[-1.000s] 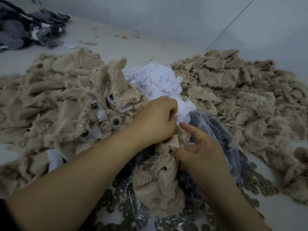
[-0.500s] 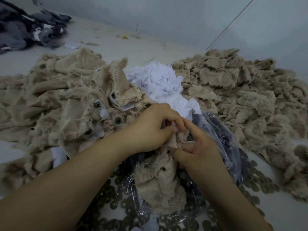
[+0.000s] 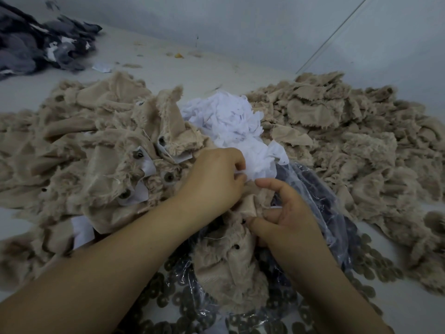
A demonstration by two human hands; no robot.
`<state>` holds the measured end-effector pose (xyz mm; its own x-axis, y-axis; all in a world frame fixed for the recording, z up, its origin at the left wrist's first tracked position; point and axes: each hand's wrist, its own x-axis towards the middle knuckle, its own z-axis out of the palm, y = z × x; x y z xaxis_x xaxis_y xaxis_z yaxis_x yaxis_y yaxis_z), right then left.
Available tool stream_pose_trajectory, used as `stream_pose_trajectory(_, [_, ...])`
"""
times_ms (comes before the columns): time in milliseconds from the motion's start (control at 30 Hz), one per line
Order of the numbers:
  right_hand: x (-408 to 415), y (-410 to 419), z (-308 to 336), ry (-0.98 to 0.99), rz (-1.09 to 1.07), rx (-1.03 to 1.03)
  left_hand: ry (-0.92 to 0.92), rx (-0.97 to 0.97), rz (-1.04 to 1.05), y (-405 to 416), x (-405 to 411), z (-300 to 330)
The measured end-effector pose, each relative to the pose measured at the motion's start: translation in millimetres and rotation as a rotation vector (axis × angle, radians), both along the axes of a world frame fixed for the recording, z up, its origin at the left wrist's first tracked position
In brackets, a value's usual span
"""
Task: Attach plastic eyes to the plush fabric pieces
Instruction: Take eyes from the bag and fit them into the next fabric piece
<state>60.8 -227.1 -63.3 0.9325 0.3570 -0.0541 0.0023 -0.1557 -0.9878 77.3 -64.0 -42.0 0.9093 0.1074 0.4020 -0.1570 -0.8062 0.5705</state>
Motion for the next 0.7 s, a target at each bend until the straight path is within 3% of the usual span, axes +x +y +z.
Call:
stream_pose_trajectory(367, [-4.3, 3.4, 8.0, -0.113, 0.047, -0.059, -0.116, -0.015, -0.111, -8.8, -22.0, 0.7])
stream_pose_trajectory(700, [-1.7, 0.2, 3.5, -0.046, -0.083, -0.059, 0.059, -0.08, -0.339, -5.3, -12.2, 4.2])
